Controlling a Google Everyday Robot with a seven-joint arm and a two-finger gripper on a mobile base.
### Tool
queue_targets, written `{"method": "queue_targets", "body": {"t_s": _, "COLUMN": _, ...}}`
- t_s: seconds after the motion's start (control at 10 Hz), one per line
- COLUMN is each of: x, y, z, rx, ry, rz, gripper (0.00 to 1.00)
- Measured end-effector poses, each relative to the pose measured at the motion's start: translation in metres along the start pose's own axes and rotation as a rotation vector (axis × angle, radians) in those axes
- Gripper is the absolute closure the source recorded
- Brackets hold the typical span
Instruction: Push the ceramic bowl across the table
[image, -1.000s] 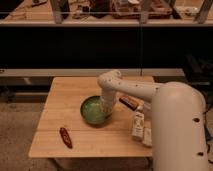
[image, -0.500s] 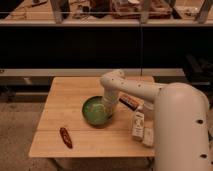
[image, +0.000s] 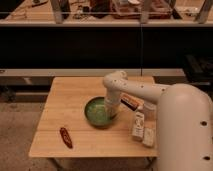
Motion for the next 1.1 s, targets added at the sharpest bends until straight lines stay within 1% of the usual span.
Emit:
{"method": "queue_targets", "body": {"t_s": 0.3, "x": -0.005, "y": 0.024, "z": -0.005, "rx": 0.002, "ry": -0.008, "rz": 0.006, "gripper": 0.72}}
{"method": "queue_targets", "body": {"t_s": 0.4, "x": -0.006, "y": 0.026, "z": -0.004, "rx": 0.002, "ry": -0.01, "rz": 0.022, "gripper": 0.72}}
{"method": "queue_targets", "body": {"t_s": 0.5, "x": -0.006, "y": 0.025, "z": -0.003, "rx": 0.001, "ry": -0.012, "rz": 0.024, "gripper": 0.72}}
{"method": "queue_targets", "body": {"t_s": 0.6, "x": -0.007, "y": 0.03, "z": -0.002, "rx": 0.008, "ry": -0.011, "rz": 0.024, "gripper": 0.72}}
{"method": "queue_targets", "body": {"t_s": 0.8, "x": -0.011, "y": 0.047, "z": -0.006, "rx": 0.009, "ry": -0.014, "rz": 0.035, "gripper": 0.72}}
{"method": "queue_targets", "body": {"t_s": 1.0, "x": -0.01, "y": 0.044, "z": -0.004, "rx": 0.007, "ry": -0.02, "rz": 0.046, "gripper": 0.72}}
{"method": "queue_targets", "body": {"t_s": 1.1, "x": -0.01, "y": 0.042, "z": -0.004, "rx": 0.013, "ry": -0.018, "rz": 0.058, "gripper": 0.72}}
